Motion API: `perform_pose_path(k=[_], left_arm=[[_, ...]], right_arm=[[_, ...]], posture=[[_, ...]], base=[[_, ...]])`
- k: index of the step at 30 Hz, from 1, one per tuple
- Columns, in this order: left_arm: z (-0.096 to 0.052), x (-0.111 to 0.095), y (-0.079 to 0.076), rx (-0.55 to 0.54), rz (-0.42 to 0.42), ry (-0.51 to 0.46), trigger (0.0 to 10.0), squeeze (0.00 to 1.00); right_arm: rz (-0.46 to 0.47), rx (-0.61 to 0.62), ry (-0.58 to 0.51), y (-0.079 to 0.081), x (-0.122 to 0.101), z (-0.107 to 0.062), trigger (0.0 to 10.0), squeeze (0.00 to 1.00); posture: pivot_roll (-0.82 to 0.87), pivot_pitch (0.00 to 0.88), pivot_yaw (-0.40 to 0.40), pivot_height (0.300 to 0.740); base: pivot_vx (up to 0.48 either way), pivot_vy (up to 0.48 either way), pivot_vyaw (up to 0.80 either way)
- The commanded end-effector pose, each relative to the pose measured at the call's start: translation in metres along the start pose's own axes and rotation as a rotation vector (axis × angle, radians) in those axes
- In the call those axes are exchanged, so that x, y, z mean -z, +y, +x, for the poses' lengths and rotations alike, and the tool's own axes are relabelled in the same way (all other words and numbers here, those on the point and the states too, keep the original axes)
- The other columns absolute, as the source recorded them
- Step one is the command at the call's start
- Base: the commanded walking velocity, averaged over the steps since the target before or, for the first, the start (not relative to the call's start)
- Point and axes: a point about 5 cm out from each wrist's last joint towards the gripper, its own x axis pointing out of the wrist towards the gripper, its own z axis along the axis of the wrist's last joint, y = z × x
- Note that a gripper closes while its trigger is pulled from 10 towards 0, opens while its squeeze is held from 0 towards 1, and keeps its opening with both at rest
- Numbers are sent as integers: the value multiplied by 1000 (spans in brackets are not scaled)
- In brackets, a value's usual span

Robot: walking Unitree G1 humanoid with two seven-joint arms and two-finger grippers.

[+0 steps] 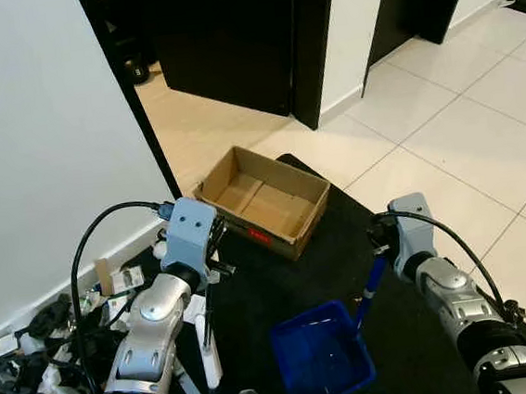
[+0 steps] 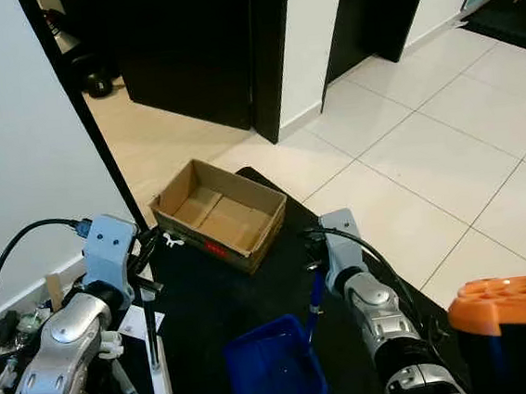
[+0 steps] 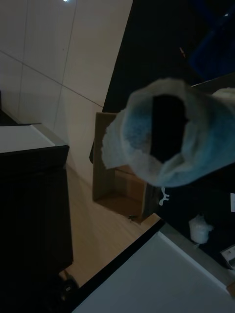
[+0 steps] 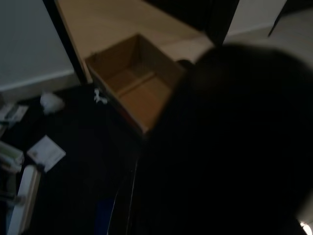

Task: Sweep floor

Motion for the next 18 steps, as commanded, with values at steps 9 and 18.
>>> perform_pose_path(k=[9,18], left_arm=[[1,-9,21,-79,7,-30,10000,0],[5,-14,21,-77,10,-48,10000,0]], right_arm=[[61,25,-179,-16,-42,1,10000,0],[105,23,-198,-16,-45,-1,10000,0]], posture=[[153,92,-22,740],[149,94,-21,740]], base=[[0,0,0],[0,0,0]])
